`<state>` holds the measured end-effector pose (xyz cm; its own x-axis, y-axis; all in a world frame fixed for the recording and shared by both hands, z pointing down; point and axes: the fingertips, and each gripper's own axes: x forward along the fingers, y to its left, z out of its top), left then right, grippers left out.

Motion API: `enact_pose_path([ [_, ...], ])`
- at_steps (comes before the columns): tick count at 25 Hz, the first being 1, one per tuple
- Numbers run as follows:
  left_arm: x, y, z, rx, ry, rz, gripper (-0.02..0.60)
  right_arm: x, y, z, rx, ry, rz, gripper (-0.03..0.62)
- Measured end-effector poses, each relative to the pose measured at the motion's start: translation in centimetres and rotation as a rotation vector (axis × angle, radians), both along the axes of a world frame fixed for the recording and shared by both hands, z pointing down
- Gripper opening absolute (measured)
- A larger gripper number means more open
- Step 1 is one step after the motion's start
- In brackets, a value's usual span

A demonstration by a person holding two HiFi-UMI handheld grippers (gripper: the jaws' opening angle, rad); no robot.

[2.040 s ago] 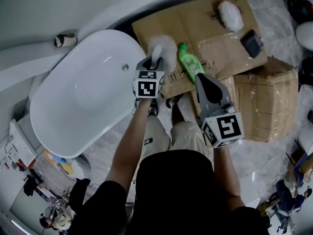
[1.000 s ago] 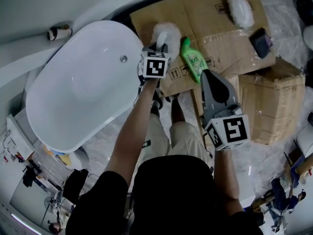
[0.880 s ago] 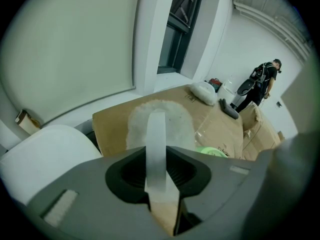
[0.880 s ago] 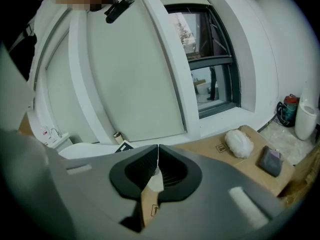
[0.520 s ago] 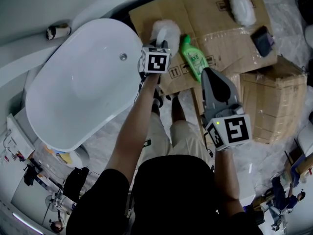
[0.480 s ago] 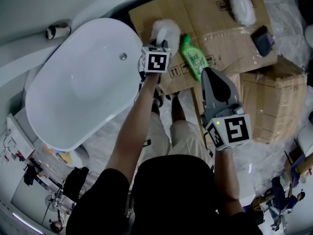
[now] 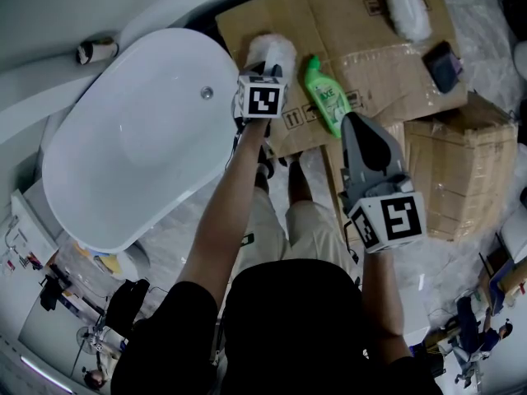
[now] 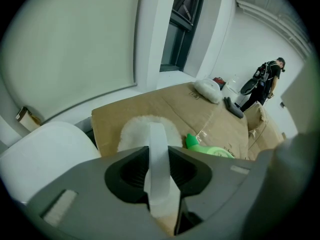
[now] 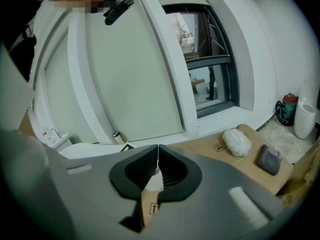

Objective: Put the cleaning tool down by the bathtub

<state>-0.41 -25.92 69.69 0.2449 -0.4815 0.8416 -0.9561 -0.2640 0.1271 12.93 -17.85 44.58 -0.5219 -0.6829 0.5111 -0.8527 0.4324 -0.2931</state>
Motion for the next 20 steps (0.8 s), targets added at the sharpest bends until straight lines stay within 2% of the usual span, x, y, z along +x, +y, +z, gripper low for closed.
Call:
enact_pose_path([
  [5, 0.3, 0.0, 0.1, 0.004, 0.009, 0.004, 0.105, 0.2, 0.1, 0.1, 0.000, 0.000, 0.003, 0.011],
  [9, 0.6, 0.7, 0.3, -0.026, 0.021, 0.008, 0.127, 0.2, 0.2, 0.0, 0.000, -0.002, 0.004, 0.011],
  [20, 1.1, 0.8, -1.0, -0.002, 0.032, 0.029, 0.150, 0.1, 0.6, -0.6, 0.013, -0.005, 0.002, 0.011],
])
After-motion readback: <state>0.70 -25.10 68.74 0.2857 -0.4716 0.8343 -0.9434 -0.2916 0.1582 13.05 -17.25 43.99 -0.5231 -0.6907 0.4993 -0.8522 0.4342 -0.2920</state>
